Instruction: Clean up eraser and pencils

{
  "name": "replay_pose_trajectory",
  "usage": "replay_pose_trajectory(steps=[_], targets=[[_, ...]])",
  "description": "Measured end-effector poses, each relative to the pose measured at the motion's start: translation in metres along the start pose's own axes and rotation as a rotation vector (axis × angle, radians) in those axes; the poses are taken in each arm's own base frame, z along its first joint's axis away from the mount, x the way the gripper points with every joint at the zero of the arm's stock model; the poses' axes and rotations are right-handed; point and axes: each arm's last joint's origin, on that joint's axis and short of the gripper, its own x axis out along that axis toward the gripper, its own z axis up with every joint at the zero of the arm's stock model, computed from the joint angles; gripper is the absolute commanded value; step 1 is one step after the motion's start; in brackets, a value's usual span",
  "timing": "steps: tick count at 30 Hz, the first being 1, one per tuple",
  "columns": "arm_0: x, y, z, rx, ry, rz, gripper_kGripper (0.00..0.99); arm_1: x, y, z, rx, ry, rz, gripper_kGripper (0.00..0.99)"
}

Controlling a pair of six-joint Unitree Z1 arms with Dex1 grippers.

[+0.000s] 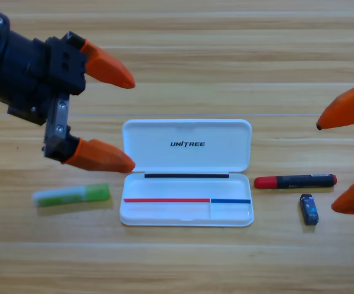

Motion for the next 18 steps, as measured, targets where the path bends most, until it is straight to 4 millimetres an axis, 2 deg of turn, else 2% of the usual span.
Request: replay_pose_trajectory(steps=[14,18], targets=[[0.0004,0.0001,-0.0002,0.0,0.003,0.002,0.99,0.0,0.0,0.0,0.012,0.0,0.0,0.982],[-0.0016,-0.0001,-0.0032,0.019,0.058,0.014,0.99,0.0,0.0,0.0,0.061,0.0,0.0,0.982]])
